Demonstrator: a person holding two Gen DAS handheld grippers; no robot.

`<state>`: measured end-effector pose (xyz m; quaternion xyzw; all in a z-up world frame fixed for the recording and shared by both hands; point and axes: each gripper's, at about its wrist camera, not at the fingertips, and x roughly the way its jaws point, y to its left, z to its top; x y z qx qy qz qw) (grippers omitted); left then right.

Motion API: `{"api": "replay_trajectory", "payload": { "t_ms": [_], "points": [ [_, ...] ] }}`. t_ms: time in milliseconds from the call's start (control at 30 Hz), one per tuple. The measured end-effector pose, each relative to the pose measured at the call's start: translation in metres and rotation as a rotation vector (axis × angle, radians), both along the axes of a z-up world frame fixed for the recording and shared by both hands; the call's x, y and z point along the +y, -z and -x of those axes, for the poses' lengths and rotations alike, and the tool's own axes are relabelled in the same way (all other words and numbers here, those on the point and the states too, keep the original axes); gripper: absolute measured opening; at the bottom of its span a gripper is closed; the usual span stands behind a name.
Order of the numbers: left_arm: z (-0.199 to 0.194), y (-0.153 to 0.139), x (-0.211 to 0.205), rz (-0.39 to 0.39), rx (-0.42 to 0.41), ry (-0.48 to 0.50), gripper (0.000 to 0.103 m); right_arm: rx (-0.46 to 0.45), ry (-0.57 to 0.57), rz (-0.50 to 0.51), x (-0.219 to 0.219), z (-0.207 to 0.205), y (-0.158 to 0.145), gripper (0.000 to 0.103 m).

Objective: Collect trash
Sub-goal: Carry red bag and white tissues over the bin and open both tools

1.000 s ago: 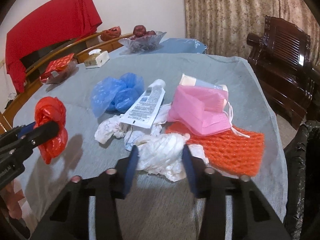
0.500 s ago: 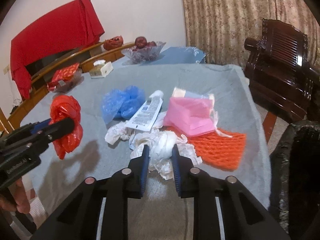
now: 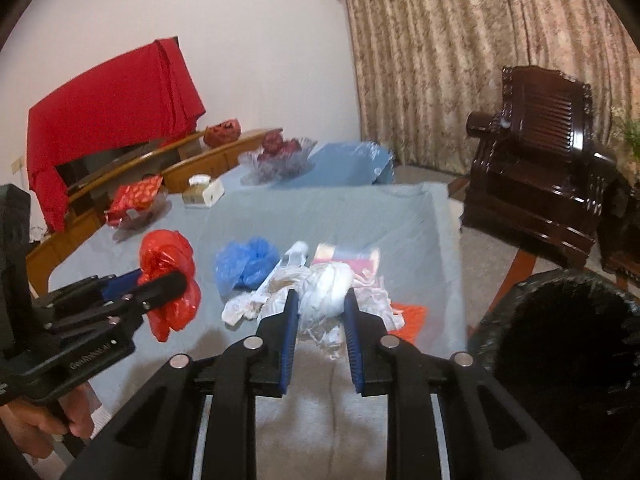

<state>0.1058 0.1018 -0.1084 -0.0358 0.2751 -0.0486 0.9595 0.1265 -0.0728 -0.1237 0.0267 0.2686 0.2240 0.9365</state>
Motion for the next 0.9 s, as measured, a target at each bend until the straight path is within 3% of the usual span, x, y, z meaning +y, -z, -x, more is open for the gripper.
{"api": "replay_trajectory", "payload": {
  "t_ms": [533, 900],
  "points": [
    [-0.001, -0.035, -0.083, 0.012, -0.077, 0.175, 0.033, -0.105, 0.163, -0.016, -0.082, 0.029, -0.048, 0.022],
    [-0.008, -0.039, -0.148, 0.029, -0.083, 0.317, 0.033, -0.128, 0.331, -0.019, -0.157, 0.053, -0.056, 0.022]
  ]
}}
